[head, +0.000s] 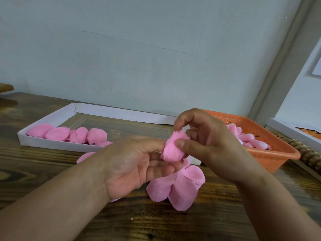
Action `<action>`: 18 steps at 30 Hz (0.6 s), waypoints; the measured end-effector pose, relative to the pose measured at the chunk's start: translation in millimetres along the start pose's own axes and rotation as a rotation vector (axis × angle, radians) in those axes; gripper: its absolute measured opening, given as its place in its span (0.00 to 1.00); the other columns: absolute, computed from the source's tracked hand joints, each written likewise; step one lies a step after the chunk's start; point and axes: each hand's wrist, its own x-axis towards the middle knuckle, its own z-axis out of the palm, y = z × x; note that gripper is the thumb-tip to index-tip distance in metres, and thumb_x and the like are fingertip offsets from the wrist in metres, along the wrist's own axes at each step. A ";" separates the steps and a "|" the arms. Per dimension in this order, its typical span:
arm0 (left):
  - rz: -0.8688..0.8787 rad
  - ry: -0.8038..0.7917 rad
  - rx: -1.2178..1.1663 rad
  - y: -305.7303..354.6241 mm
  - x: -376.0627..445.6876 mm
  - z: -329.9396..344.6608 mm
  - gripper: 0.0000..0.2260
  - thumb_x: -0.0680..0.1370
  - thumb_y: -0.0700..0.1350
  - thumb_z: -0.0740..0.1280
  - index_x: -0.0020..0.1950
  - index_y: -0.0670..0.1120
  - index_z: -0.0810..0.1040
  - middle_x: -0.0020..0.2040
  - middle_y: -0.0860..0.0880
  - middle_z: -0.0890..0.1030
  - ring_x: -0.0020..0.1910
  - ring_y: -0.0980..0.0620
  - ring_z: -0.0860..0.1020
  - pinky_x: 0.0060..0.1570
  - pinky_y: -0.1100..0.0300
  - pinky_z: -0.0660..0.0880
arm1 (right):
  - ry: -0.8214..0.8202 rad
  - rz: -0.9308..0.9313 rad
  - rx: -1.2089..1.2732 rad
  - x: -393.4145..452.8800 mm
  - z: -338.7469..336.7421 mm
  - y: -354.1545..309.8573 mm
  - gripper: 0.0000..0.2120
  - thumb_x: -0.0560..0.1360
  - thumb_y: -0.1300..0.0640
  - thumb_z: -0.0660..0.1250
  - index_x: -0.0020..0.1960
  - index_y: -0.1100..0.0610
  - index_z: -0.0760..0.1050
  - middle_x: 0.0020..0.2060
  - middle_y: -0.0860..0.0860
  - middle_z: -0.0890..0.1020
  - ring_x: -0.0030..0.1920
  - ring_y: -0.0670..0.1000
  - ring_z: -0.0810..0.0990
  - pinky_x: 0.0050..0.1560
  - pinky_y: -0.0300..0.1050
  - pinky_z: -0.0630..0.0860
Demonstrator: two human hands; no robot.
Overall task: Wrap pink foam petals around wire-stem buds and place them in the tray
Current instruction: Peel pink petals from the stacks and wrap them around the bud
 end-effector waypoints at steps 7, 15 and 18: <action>-0.041 -0.001 -0.005 -3.5 1.8 -0.2 0.07 0.69 0.36 0.68 0.42 0.35 0.84 0.41 0.36 0.83 0.30 0.50 0.82 0.28 0.65 0.78 | -0.168 -0.073 -0.236 -1.2 -3.6 -8.9 0.12 0.72 0.65 0.64 0.48 0.49 0.78 0.50 0.48 0.74 0.48 0.48 0.75 0.47 0.43 0.74; -0.039 -0.027 -0.014 -1.7 0.1 -0.1 0.09 0.67 0.40 0.68 0.41 0.39 0.86 0.40 0.38 0.83 0.30 0.51 0.82 0.28 0.65 0.78 | -0.153 -0.154 -0.255 -2.2 -3.9 -9.4 0.14 0.70 0.71 0.64 0.44 0.53 0.72 0.51 0.53 0.74 0.45 0.50 0.74 0.42 0.50 0.72; -0.035 -0.032 -0.028 -0.8 0.7 -1.5 0.07 0.69 0.38 0.67 0.40 0.39 0.86 0.40 0.38 0.83 0.30 0.51 0.82 0.26 0.65 0.78 | -0.137 -0.172 -0.256 -2.1 -3.1 -9.7 0.12 0.70 0.71 0.64 0.44 0.54 0.72 0.50 0.54 0.74 0.44 0.49 0.73 0.42 0.49 0.72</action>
